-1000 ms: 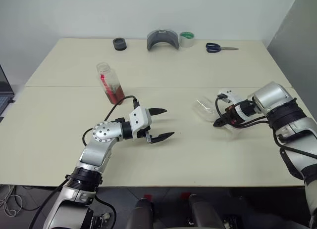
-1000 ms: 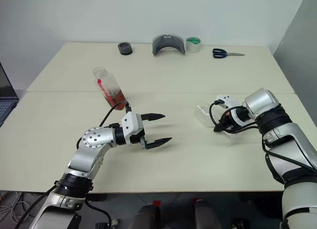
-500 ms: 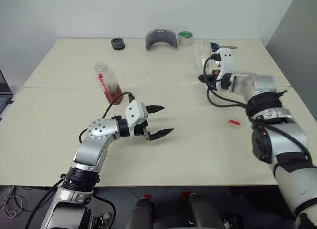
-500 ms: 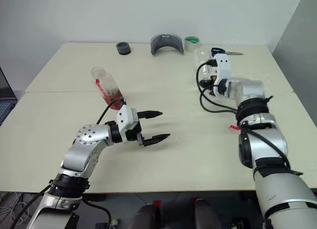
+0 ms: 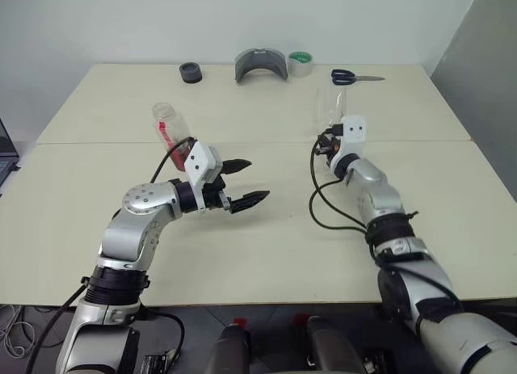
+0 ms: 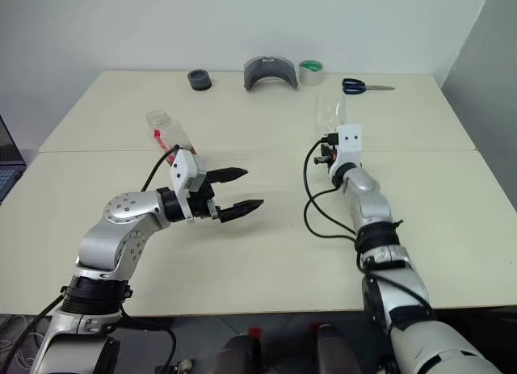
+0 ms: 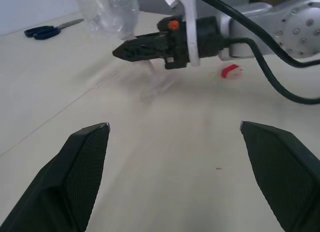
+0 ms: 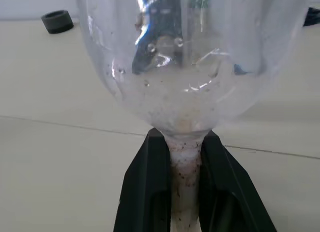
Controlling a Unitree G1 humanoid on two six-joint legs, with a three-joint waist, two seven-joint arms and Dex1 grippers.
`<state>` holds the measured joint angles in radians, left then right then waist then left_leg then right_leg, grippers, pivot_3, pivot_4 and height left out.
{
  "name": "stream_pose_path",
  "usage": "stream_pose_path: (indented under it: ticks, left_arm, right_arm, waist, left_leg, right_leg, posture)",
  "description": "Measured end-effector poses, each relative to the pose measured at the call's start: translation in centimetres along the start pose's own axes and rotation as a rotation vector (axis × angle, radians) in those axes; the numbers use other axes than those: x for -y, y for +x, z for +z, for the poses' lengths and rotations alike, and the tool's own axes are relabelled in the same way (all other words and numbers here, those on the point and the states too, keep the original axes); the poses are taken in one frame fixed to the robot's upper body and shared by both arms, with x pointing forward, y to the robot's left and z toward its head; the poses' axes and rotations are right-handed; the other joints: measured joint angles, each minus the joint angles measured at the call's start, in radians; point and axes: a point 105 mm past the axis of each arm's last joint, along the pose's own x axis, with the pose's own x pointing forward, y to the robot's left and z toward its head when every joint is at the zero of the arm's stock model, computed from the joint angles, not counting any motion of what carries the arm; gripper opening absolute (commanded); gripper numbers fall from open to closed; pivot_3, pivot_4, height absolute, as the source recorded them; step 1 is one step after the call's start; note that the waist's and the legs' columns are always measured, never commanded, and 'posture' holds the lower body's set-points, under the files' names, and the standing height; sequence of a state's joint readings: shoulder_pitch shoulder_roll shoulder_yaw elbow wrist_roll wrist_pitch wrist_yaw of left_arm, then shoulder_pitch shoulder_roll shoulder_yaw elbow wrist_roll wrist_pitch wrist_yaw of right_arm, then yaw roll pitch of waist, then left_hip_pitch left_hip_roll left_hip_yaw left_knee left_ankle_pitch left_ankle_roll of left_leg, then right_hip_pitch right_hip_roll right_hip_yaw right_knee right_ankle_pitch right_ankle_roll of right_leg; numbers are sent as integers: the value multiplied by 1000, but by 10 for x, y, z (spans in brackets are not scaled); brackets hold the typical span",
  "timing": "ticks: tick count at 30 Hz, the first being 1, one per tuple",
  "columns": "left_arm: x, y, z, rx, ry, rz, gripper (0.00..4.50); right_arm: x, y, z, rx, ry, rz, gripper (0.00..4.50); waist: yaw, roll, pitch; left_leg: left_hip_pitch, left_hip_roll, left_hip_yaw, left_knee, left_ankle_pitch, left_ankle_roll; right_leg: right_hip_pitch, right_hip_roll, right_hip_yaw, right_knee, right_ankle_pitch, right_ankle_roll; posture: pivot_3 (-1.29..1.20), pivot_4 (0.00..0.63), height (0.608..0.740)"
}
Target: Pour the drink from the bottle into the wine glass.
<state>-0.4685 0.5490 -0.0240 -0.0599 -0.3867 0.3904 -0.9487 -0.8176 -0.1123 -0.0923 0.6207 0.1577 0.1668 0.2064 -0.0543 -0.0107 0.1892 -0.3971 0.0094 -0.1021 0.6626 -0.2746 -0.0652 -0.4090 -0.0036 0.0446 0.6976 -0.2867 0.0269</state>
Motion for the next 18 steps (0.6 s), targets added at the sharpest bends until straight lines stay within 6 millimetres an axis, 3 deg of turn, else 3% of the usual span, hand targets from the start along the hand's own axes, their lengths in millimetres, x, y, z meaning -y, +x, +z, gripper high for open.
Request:
stream_pose_path:
  ticks: [8, 15, 18]
  left_arm:
    - [-3, 1, 2, -3, 11, 20, 4500]
    - [-8, 0, 3, -12, 16, 62, 4500]
    - [-14, -15, -4, -31, 7, 143, 4500]
  right_arm:
    - [-10, -33, -17, -4, 8, 5, 277]
    - [-22, -30, -16, 36, 12, 66, 271]
    - [-47, -24, -17, 63, -3, 169, 271]
  waist:
    - [-1, -1, -2]
    - [-7, -1, -2]
    - [-28, -1, -2]
  left_leg:
    - [5, 1, 0, 0, 0, 0]
    - [6, 1, 1, -1, 0, 0]
    - [6, 3, 3, -2, 0, 0]
  right_leg:
    - [4, 1, 0, 0, 0, 0]
    - [4, 2, 1, 0, 0, 0]
    - [3, 3, 3, 0, 0, 0]
  posture:
    - [0, 150, 740]
    - [0, 150, 740]
    - [0, 150, 740]
